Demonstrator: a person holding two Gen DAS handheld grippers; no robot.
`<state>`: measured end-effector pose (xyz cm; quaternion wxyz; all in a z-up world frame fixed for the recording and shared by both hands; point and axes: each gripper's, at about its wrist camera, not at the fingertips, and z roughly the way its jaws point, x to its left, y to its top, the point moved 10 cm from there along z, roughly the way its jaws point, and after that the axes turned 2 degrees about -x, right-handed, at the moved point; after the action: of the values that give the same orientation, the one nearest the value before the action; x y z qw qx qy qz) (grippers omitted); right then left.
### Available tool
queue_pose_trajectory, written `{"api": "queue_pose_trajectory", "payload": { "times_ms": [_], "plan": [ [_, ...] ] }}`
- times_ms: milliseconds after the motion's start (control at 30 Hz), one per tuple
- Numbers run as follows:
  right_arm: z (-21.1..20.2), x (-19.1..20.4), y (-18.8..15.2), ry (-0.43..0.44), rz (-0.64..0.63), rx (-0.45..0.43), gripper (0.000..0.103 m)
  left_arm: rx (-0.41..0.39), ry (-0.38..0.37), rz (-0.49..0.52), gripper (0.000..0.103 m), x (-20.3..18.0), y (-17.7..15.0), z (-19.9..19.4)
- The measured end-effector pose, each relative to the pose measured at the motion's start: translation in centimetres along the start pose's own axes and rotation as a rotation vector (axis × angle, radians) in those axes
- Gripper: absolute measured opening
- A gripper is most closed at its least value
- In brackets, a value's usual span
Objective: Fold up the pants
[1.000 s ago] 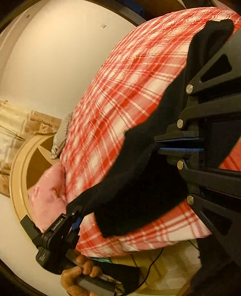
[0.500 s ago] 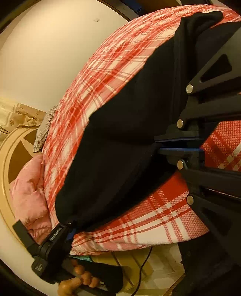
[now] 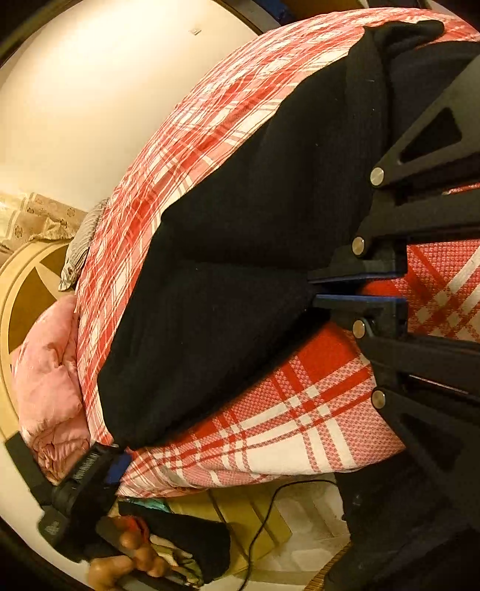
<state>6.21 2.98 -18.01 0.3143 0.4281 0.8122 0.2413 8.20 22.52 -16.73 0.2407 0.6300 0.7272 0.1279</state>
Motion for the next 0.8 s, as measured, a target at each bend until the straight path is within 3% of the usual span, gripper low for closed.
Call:
{"api": "queue_pose_trajectory", "payload": {
  "times_ms": [33,100,167,233,300,400,433,500,533,567,633,733,800],
  "plan": [
    [0.0,0.0,0.1,-0.002,-0.002,0.0,0.006,-0.004,0.012,-0.003,0.04,0.2,0.1,-0.4],
    [-0.3,-0.1,0.1,0.013,0.007,-0.004,0.007,-0.028,0.049,-0.006,0.056,0.9,0.5,-1.4],
    [-1.0,-0.2,0.4,0.085,0.043,-0.017,0.009,-0.076,0.108,-0.012,0.056,1.7,1.3,-2.9],
    [-2.5,-0.3,1.2,0.228,0.107,-0.047,0.009,-0.154,0.19,-0.001,0.056,2.1,2.8,-4.7],
    [-3.9,-1.2,2.3,0.305,0.171,-0.08,0.009,-0.219,0.186,0.019,0.058,1.0,4.1,-6.1],
    [-5.2,-4.3,4.7,0.334,0.247,-0.144,0.011,-0.29,0.132,0.078,0.067,-2.3,5.9,-6.6],
    [-5.1,-5.8,5.7,0.338,0.287,-0.158,0.018,-0.303,0.128,0.105,0.067,-3.6,6.2,-6.2],
    [-4.5,-8.3,7.2,0.374,0.389,-0.185,0.046,-0.298,0.11,0.15,0.067,-5.8,6.1,-5.0],
    [-3.9,-9.8,8.1,0.396,0.449,-0.207,0.067,-0.287,0.092,0.171,0.067,-6.9,5.6,-4.2],
    [-3.3,-10.7,8.7,0.407,0.485,-0.222,0.073,-0.278,0.076,0.186,0.067,-7.9,4.9,-3.5],
    [-1.2,-11.4,10.1,0.436,0.507,-0.202,0.073,-0.277,0.074,0.232,0.067,-9.3,3.5,-2.3],
    [2.4,-11.5,11.3,0.44,0.495,-0.156,0.073,-0.316,0.192,0.308,0.067,-9.6,2.0,-1.5],
    [4.9,-10.7,11.3,0.485,0.504,-0.099,0.073,-0.316,0.214,0.322,0.067,-9.4,1.3,-1.0]
  ]
}}
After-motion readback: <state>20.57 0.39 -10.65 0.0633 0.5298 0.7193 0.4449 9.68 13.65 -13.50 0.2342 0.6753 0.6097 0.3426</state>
